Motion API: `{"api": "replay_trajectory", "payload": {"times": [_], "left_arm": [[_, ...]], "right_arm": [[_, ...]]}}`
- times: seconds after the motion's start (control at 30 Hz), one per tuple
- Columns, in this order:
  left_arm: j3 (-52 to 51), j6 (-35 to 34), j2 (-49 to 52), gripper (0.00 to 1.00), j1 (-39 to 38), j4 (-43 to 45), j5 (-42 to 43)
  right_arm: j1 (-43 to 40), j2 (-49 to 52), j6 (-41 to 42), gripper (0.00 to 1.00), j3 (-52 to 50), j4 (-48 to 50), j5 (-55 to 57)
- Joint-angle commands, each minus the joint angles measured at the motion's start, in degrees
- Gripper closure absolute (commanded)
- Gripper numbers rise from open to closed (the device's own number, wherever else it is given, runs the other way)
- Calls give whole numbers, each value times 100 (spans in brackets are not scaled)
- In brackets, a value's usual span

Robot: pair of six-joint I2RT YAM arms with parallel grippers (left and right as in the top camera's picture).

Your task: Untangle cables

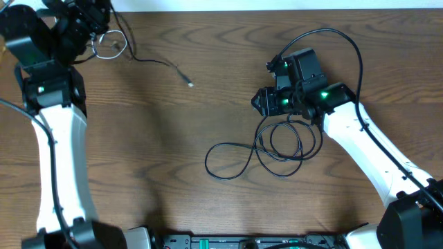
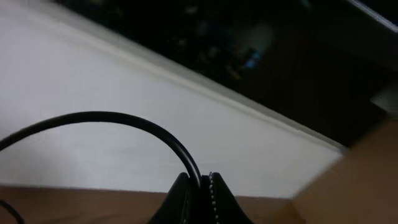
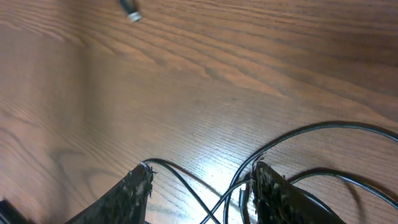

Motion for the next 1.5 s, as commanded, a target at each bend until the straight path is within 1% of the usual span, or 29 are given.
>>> {"api": "replay_trajectory", "payload": {"times": [0.0, 0.1, 0.2, 0.23, 0.3, 0.43, 0.5, 0.6, 0.67, 0.73, 0.87, 1.0, 1.13, 1.23, 1.37, 1.4, 1.47], "left_arm": [[37, -46, -216, 93, -269, 15, 761], [35, -46, -192, 93, -339, -203, 885], [35, 20, -114, 93, -321, -796, 896], [35, 232, -72, 93, -317, -1071, 981], [35, 955, 33, 92, -317, -1856, 1167], [28, 2295, 260, 93, -234, -3169, 1139], [28, 2562, 407, 93, -85, -3519, 1139], [28, 2702, 636, 92, 234, -3724, 1139], [28, 2723, 815, 92, 540, -3746, 1071], [28, 2723, 988, 92, 817, -3731, 761], [28, 2736, 1414, 92, 1425, -3510, -553], [28, 2997, 1768, 93, 1862, -3123, -1307], [28, 3093, 2103, 92, 2227, -2540, -2446], [31, 3394, 2302, 93, 2428, -2061, -3191], [33, 3926, 2468, 93, 2485, -1355, -4266], [33, 4085, 2496, 93, 2485, -1185, -4470], [33, 4474, 2562, 93, 2500, -916, -4568]], "right_arm": [[37, 39, -63, 51, 50, -31, 26], [37, 39, -66, 52, 48, -63, 26], [37, 39, -66, 52, 46, -118, 26], [37, 39, -66, 52, 46, -140, 28], [37, 39, -66, 53, 46, -166, 28], [37, 39, -68, 53, 46, -179, 28], [35, 39, -68, 53, 46, -181, 28], [35, 39, -68, 52, 46, -181, 28], [37, 39, -68, 53, 46, -181, 28], [35, 39, -68, 53, 46, -184, 31], [35, 39, -68, 52, 46, -175, 33], [37, 39, -66, 52, 46, -179, 59], [37, 39, -66, 53, 46, -205, 140], [35, 39, -66, 52, 44, -221, 157], [35, 39, -66, 52, 44, -219, 160], [35, 39, -66, 52, 46, -221, 157], [35, 39, -63, 52, 44, -223, 157]]}}
